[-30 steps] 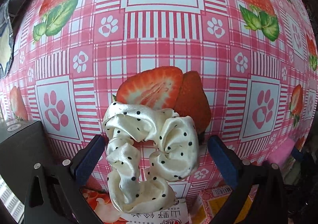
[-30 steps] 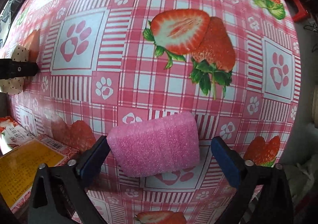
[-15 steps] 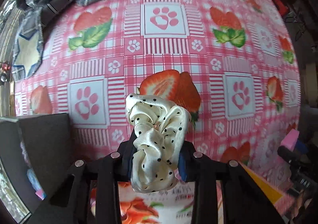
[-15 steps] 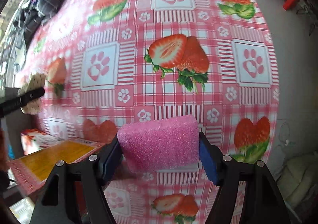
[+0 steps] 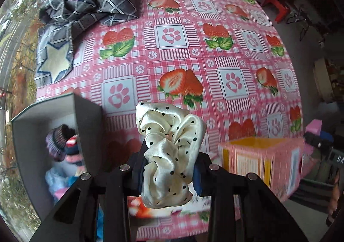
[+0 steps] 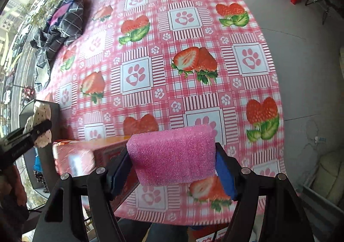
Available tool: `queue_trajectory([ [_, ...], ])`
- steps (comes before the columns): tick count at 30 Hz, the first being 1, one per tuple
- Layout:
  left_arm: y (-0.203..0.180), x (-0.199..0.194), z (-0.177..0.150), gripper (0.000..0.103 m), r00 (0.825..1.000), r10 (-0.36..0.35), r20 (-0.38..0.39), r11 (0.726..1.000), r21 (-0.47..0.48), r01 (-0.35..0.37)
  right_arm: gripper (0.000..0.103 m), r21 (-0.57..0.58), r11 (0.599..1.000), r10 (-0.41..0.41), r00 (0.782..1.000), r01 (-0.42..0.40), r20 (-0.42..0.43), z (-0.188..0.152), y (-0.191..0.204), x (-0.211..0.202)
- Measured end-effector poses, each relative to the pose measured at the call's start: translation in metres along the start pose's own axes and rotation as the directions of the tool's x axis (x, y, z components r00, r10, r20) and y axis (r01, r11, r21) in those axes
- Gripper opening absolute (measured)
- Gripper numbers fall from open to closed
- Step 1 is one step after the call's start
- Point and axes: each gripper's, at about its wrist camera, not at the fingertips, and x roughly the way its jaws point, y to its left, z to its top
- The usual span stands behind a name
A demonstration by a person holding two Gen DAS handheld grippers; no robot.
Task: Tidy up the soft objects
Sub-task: 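Carry the polka-dot scrunchie and pink sponge over the white box with both tools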
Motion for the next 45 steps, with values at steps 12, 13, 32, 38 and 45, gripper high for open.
queue_trajectory([
  [12,0.054,-0.042,-0.056,0.037,0.999,0.001,0.046,0.998,-0.06,0.002,0.073,0.024,0.999,0.031,0.995,-0.033,0.097,-0.032,0.045,-0.046],
  [13,0.059,-0.044,-0.061,0.037,0.999,0.003,0.048,0.998,-0.068,0.0,0.073,0.009,0.999,0.038,0.994,-0.04,0.101,-0.035,0.055,-0.049],
  [32,0.144,-0.069,-0.137,0.037,0.996,0.048,0.08,0.956,-0.292,-0.023,0.073,-0.351,0.932,0.103,0.995,-0.094,0.006,-0.066,0.22,-0.034],
  [38,0.157,-0.066,-0.15,0.037,0.996,0.06,0.066,0.939,-0.341,-0.034,0.073,-0.458,0.884,0.095,0.995,-0.097,-0.027,-0.073,0.262,-0.024],
  [45,0.17,-0.061,-0.161,0.037,0.997,0.069,0.045,0.924,-0.379,-0.047,0.073,-0.545,0.832,0.083,0.995,-0.099,-0.054,-0.078,0.3,-0.013],
])
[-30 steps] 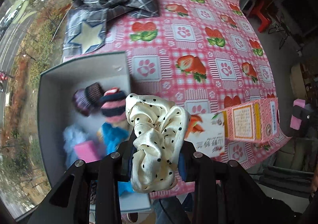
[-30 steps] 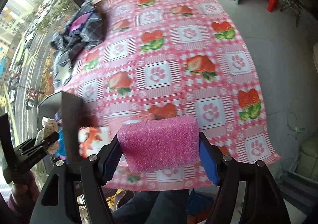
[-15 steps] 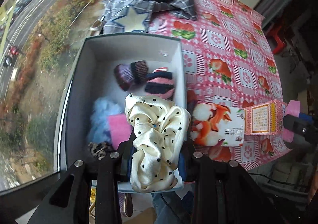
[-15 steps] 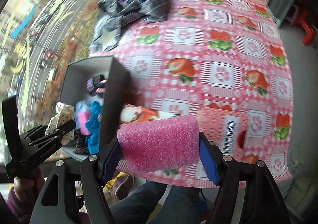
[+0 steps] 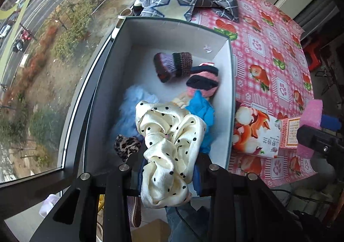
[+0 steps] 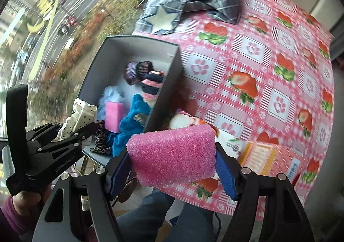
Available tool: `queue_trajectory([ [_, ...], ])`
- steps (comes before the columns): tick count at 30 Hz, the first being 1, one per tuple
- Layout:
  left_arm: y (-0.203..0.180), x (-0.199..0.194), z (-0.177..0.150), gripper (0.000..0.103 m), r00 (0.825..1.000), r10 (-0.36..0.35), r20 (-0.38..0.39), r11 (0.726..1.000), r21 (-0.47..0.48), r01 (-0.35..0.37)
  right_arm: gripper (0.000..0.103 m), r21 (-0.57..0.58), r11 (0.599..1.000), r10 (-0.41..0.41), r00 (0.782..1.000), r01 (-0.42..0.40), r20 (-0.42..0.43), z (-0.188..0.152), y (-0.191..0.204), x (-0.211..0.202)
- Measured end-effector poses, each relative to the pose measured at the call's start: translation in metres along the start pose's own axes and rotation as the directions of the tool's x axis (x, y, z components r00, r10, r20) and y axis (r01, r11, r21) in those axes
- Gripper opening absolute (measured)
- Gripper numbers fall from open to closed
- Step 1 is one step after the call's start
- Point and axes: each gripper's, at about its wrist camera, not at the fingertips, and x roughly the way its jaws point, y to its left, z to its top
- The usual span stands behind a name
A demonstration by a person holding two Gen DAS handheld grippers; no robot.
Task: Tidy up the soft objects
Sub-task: 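Carry the polka-dot scrunchie and pink sponge over the white box with both tools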
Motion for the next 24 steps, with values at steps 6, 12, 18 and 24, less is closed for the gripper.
queue_trajectory([
  [6,0.009,0.005,-0.004,0.037,1.0,0.011,-0.019,1.0,-0.025,-0.012,0.073,-0.059,0.998,0.006,1.0,-0.007,-0.025,0.009,0.021,0.013],
  [12,0.016,0.009,-0.004,0.037,0.999,0.017,-0.029,0.999,-0.04,-0.018,0.073,-0.097,0.995,0.008,0.999,-0.012,-0.044,0.016,0.037,0.023],
  [18,0.02,0.011,-0.004,0.037,0.999,0.027,-0.036,0.999,-0.045,-0.029,0.073,-0.138,0.99,0.005,0.998,-0.012,-0.055,0.024,0.053,0.031],
  [24,0.023,0.013,-0.003,0.037,0.999,0.03,-0.043,0.998,-0.05,-0.032,0.073,-0.165,0.986,-0.002,0.998,-0.009,-0.062,0.032,0.064,0.037],
])
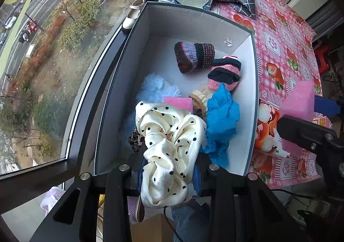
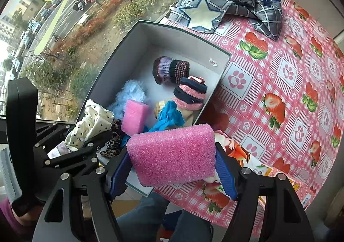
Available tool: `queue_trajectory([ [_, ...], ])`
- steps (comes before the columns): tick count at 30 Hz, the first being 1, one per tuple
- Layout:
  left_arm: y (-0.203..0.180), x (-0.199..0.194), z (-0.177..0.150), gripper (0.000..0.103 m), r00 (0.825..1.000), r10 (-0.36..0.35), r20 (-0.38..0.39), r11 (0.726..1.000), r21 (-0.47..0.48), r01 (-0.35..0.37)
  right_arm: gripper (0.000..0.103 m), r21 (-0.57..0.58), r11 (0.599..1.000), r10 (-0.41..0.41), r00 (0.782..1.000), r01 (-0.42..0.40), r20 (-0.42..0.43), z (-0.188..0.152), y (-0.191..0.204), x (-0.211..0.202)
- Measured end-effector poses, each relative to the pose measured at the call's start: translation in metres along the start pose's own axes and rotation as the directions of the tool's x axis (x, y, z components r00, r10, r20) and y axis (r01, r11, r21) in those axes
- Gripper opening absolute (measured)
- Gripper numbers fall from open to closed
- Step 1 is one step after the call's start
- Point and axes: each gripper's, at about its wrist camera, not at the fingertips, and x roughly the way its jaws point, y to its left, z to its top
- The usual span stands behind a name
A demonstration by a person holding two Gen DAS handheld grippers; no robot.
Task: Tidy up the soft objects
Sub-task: 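Carry the polka-dot scrunchie and pink sponge over the white box with both tools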
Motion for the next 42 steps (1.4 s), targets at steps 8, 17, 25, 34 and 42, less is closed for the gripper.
queue_trajectory([
  [8,0.003,0.003,0.003,0.037,1.0,0.004,-0.009,1.0,-0.002,-0.004,0.073,-0.011,1.0,-0.006,1.0,0.005,-0.012,0.008,0.002,0.007],
  [17,0.003,0.006,0.008,0.038,1.0,0.017,-0.015,1.0,0.007,-0.017,0.073,-0.009,1.0,-0.005,1.0,0.005,-0.021,0.015,0.001,0.012],
  [25,0.003,0.008,0.011,0.038,1.0,0.015,-0.023,1.0,0.005,-0.014,0.073,-0.014,1.0,-0.009,0.999,0.008,-0.036,0.021,0.002,0.018],
  [34,0.006,0.007,0.012,0.038,1.0,0.01,-0.023,1.0,-0.004,-0.01,0.073,-0.018,1.0,-0.019,0.999,0.018,-0.048,0.026,0.003,0.021],
  [42,0.006,0.0,0.01,0.074,1.0,-0.021,0.019,1.0,-0.009,0.021,0.074,-0.026,1.0,-0.002,0.997,0.0,-0.071,0.03,0.006,0.026],
])
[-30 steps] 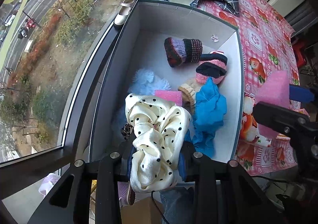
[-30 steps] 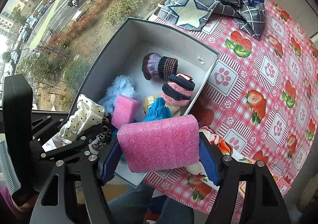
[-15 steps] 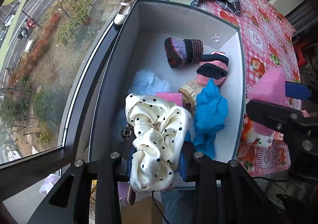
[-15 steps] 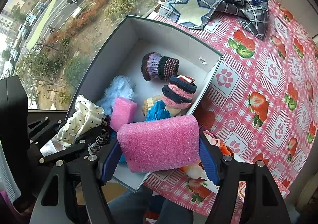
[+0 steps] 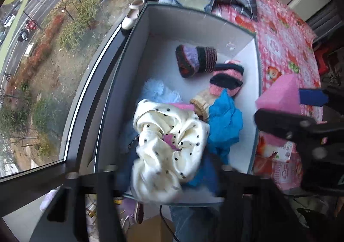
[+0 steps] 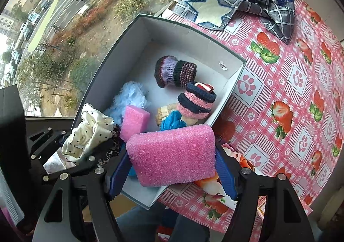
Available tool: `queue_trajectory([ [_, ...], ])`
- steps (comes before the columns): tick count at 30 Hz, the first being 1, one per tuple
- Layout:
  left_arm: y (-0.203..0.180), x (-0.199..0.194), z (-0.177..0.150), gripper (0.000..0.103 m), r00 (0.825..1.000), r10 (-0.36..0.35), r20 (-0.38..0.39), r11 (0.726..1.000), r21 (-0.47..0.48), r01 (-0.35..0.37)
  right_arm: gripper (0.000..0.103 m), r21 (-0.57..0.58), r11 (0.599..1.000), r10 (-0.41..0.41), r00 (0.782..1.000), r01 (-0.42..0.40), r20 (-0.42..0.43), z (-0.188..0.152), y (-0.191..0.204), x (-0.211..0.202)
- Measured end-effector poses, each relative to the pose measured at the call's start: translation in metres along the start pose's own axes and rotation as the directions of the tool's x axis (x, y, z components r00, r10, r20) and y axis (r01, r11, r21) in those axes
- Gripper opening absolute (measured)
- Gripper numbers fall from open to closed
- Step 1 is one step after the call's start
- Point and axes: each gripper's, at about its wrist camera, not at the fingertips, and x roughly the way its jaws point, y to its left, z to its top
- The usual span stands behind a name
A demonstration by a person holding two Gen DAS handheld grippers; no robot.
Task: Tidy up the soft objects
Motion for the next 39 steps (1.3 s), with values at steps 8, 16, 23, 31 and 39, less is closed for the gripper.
queue_trajectory([
  [8,-0.009,-0.014,0.0,0.083,0.998,-0.002,0.067,0.999,0.043,-0.001,0.101,-0.012,1.0,-0.02,1.0,0.021,0.017,0.0,0.0,-0.005],
  [16,-0.01,-0.052,0.003,0.084,0.969,0.097,0.229,0.995,0.013,-0.103,0.102,0.011,1.0,-0.025,0.997,0.024,0.067,-0.002,-0.009,-0.023],
  [23,-0.009,-0.033,0.003,0.083,0.994,0.061,0.092,0.997,0.039,-0.065,0.102,-0.019,0.992,-0.122,0.987,0.125,0.105,-0.011,-0.003,-0.038],
  [31,-0.023,-0.035,-0.012,0.083,0.994,0.065,0.09,0.993,0.096,-0.074,0.102,0.007,0.996,-0.084,0.994,0.084,0.07,-0.02,-0.004,-0.032],
  [39,-0.025,-0.034,-0.012,0.083,0.994,0.083,0.065,0.988,0.125,-0.09,0.102,0.044,0.997,-0.058,0.996,0.055,0.063,-0.027,-0.003,-0.031],
])
